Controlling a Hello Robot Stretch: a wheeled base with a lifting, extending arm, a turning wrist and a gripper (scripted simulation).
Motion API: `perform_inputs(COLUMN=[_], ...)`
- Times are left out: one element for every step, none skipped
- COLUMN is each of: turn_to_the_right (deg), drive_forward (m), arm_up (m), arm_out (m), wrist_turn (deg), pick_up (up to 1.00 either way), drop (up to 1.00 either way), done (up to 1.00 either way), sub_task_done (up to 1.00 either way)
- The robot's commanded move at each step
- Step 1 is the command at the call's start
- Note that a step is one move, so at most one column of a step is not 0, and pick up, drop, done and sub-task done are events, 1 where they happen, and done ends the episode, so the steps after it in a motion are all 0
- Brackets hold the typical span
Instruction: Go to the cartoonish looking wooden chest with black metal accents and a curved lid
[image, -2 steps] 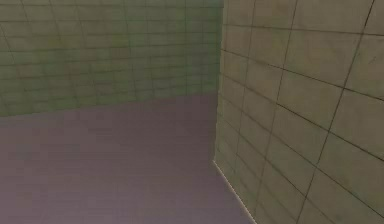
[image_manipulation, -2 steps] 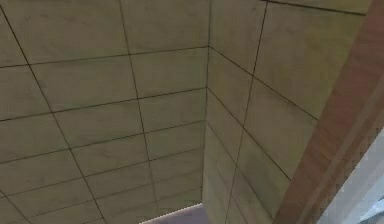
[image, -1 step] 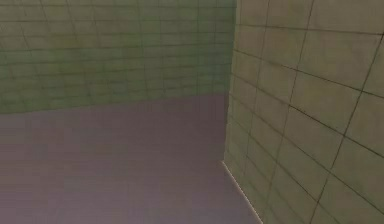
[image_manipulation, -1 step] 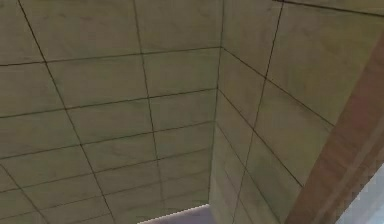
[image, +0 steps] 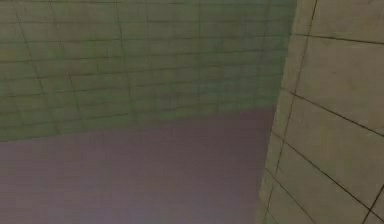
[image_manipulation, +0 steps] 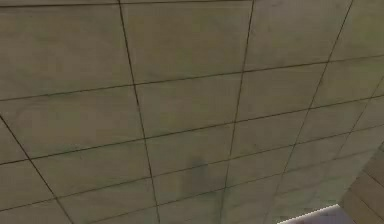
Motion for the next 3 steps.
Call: perform_inputs(turn_to_the_right=[0.0, 24.0, 0.0], drive_forward=[0.9, 0.0, 0.3], arm_up=[0.0, 0.0, 0.0], arm_out=[0.0, 0.0, 0.0], wrist_turn=[0.0, 0.0, 0.0], pick_up=[0.0, 0.0, 0.0], drop=[0.0, 0.0, 0.0], done=[0.0, 0.0, 0.0], sub_task_done=[0.0, 0.0, 0.0])
